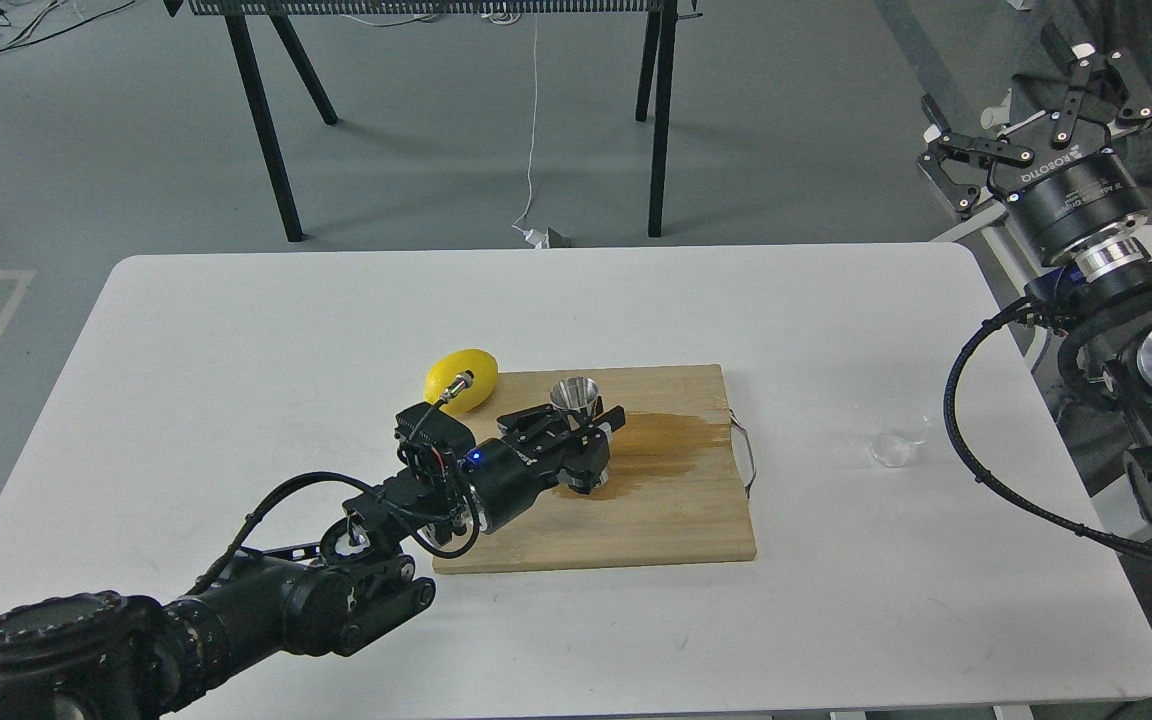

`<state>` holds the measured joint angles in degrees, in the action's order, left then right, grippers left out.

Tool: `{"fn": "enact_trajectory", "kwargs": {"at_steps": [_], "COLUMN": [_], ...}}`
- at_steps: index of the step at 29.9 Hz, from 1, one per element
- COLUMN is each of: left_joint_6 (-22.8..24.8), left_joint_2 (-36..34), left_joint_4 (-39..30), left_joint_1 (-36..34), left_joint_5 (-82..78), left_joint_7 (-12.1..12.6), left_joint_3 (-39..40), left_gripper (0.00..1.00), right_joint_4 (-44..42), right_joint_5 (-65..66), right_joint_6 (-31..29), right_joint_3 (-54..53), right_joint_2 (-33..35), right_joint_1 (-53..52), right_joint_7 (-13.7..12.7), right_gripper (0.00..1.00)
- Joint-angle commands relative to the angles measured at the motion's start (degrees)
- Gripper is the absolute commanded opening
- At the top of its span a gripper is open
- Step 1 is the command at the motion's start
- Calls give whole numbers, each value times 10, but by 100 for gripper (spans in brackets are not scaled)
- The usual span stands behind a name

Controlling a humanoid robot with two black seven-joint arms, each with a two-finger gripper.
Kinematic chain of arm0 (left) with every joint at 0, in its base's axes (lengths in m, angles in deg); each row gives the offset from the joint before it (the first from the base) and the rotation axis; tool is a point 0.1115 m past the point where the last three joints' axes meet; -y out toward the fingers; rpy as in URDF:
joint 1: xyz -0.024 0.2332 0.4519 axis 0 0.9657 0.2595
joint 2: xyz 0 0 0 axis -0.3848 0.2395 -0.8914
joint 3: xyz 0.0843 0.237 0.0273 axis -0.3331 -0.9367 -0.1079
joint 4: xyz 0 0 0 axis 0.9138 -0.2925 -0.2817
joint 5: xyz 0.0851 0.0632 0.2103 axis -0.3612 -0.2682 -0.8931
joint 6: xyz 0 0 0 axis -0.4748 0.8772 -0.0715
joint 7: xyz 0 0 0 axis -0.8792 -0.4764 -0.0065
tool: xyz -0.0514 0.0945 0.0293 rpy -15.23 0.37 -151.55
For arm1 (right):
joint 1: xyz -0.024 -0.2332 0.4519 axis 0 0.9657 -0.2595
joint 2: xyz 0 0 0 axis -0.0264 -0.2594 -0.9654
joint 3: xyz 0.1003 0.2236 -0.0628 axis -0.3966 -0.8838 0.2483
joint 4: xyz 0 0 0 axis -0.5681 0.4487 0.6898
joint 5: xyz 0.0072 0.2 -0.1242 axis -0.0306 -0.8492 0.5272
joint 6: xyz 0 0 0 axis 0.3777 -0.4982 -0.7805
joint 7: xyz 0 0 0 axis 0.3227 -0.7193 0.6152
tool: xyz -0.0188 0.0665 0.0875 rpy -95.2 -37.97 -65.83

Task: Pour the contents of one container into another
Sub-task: 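Hold the jigger just above the board beside the spill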

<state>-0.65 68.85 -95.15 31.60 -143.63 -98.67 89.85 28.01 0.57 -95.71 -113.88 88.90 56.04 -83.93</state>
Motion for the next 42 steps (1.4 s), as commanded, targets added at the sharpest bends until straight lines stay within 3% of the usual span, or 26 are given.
{"fn": "enact_trajectory", "kwargs": {"at_steps": [1, 11, 14, 16, 21, 42], "left_joint_6": [0, -5, -5, -5, -5, -5], "left_joint_2": [0, 0, 0, 0, 0, 0], "left_joint_4": [0, 0, -1, -3, -6, -47], "left_joint_1": [0, -1, 0, 0, 2, 22], "left_joint_5": [0, 0, 0, 0, 0, -1], "left_joint_7": [0, 0, 0, 0, 0, 0], "left_joint_3": [1, 2, 2, 1, 1, 6], "left_gripper": [43, 52, 58, 71, 77, 82], "right_joint_4": [1, 1, 1, 1, 1, 2], "right_joint_5": [0, -1, -1, 0, 0, -2], "right_joint_6": [0, 0, 0, 0, 0, 0], "right_joint_3": [0, -1, -1, -1, -2, -2], "right_joint_2": [0, 1, 1, 1, 1, 5], "right_joint_1": [0, 0, 1, 1, 1, 8], "right_joint_7": [0, 0, 0, 0, 0, 0], "right_gripper": [99, 99, 99, 99, 99, 99]}}
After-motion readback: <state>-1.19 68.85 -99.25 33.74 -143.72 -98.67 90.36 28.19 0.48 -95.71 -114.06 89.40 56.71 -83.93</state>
